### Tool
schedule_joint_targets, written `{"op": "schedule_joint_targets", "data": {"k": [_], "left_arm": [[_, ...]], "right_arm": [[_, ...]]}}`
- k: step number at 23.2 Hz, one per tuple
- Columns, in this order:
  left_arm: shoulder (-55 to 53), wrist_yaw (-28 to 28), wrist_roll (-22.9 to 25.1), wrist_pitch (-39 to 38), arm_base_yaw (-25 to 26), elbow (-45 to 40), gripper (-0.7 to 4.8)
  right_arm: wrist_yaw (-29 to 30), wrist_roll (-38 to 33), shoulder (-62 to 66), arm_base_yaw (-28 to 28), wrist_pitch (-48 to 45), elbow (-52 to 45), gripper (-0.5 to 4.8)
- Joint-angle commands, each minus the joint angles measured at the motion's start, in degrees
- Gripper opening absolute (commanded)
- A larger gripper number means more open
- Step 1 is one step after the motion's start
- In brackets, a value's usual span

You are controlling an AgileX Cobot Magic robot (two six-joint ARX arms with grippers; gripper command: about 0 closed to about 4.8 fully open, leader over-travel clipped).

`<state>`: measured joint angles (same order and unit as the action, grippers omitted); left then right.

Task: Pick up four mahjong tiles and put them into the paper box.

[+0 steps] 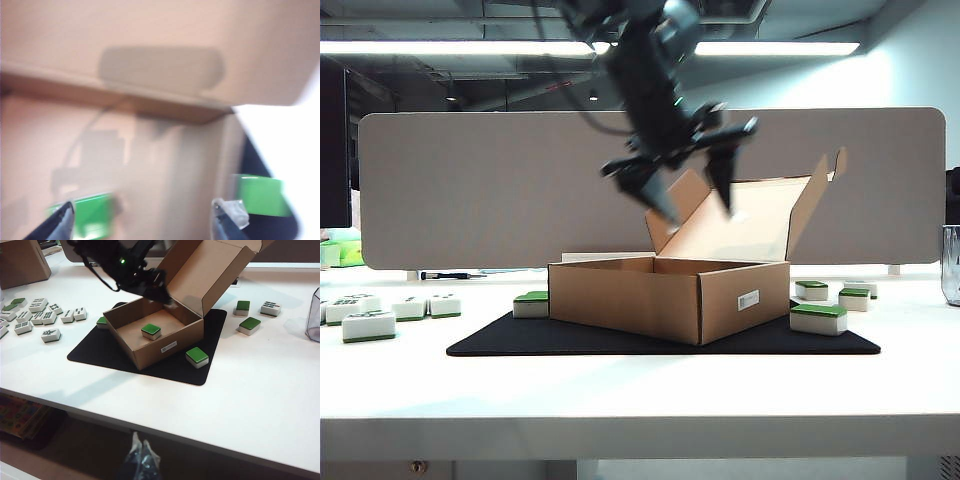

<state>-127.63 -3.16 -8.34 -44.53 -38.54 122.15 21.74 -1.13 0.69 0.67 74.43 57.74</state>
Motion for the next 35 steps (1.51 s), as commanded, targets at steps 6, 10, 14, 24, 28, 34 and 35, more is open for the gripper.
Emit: {"op": "schedule_joint_targets", "data": {"k": [6,10,14,24,28,34,35], "left_arm": [[-1.03,-0.48,2.34,2.84,-7.54,0.83,3.43],[-4.0,-0.31,2.34,3.32,-10.29,0.81,3.44],[-6.75,-0.11,2.32,3.69,-11.15,0.83,3.44],[-9.22,4.44,2.32,6.14,-11.04,0.68,3.44],[-10.78,4.44,2.32,6.49,-11.08,0.66,3.44],[-12.04,4.46,2.32,7.63,-11.1,0.66,3.4],[-12.04,4.46,2.32,7.63,-11.15,0.66,3.4]], "right_arm": [[-0.15,0.09,-0.68,0.0,-0.79,0.2,-0.01],[-0.13,0.09,-0.68,0.0,-0.72,0.2,-0.01],[-0.13,0.09,-0.68,0.0,-0.72,0.2,-0.01],[-0.13,0.09,-0.68,0.0,-0.5,0.2,-0.01],[-0.13,0.09,-0.68,0.0,-0.5,0.2,-0.01],[-0.15,0.09,-0.68,0.0,-0.52,0.2,-0.01],[-0.15,0.09,-0.68,0.0,-0.55,0.2,-0.01]]}}
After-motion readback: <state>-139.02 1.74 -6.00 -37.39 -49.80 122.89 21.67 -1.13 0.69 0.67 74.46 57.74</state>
